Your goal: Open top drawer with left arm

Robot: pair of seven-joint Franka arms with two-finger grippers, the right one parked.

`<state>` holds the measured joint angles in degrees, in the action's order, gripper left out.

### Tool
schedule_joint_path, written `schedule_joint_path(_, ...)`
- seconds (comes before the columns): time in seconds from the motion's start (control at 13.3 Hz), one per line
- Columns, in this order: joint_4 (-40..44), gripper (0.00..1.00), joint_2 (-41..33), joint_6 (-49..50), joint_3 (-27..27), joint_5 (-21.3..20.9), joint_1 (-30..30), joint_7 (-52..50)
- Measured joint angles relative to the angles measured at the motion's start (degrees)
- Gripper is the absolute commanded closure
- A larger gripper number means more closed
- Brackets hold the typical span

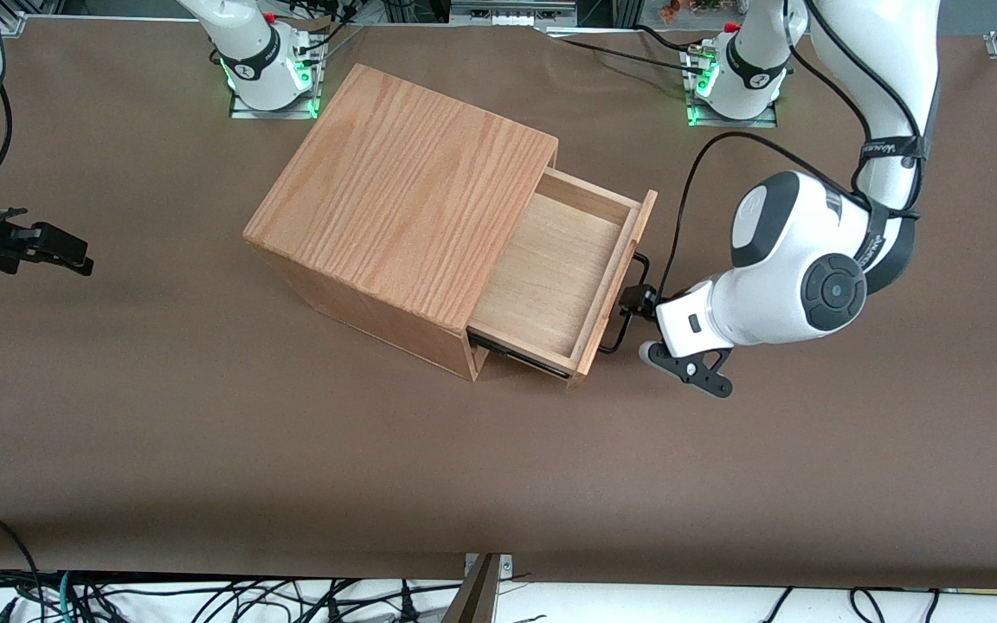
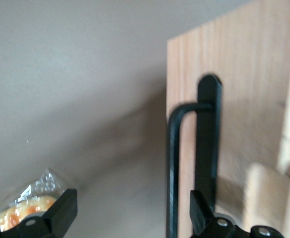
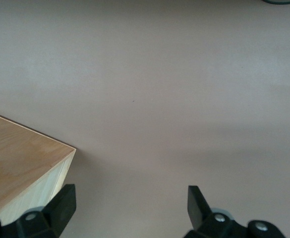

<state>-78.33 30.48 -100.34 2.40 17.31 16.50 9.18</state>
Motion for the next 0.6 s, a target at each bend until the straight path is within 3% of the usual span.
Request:
schedule_joint_path(0.38, 3.69, 0.00, -6.88, 11.44, -1.54, -0.88, -1.00, -0.08)
schedule_joint_path(0.6, 3.75, 0.00, -11.38, 14.16, -2.47, -8.51, -3.66, 0.03)
